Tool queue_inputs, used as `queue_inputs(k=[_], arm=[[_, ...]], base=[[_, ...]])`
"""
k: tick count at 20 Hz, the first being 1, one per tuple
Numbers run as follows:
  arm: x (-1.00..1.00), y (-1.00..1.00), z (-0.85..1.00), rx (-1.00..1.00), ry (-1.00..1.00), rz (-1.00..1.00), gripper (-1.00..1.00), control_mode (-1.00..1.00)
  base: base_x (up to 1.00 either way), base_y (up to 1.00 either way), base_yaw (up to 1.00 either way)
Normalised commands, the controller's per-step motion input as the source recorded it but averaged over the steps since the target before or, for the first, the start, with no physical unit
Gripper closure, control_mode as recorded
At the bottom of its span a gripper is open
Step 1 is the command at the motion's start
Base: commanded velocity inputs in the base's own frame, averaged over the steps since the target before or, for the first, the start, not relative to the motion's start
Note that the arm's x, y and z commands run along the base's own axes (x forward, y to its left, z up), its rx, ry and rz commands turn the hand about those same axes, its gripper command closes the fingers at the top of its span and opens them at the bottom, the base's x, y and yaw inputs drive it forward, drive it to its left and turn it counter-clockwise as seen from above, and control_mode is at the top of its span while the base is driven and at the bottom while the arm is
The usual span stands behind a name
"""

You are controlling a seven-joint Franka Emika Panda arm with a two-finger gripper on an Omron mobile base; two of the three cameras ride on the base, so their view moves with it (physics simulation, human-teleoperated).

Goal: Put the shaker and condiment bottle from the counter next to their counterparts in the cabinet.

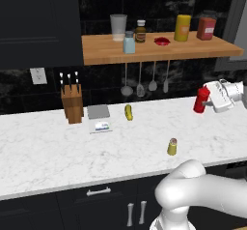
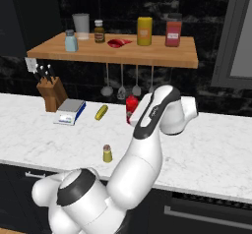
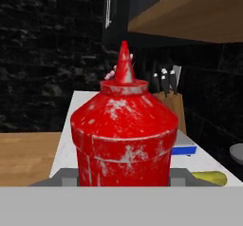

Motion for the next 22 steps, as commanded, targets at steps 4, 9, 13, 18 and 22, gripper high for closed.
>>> queue_inputs(k=[4, 9, 13, 18, 22], arm=[[-0.01, 0.21, 0.36, 0.00, -0.04, 0.00, 1.00, -1.00], [-0.07, 0.21, 0.37, 0.00, -0.04, 0.00, 1.00, -1.00], [-0.13, 0.08, 0.40, 0.00, -0.02, 0.00, 1.00, -1.00], [-0.25, 0.01, 0.48, 0.00, -0.04, 0.00, 1.00, -1.00], [-0.33, 0.12, 0.41, 0.00, -0.03, 0.00, 1.00, -1.00]], base=[[0.00, 0.00, 0.00], [0.00, 0.00, 0.00], [0.00, 0.00, 0.00], [0.00, 0.00, 0.00], [0.00, 0.00, 0.00]])
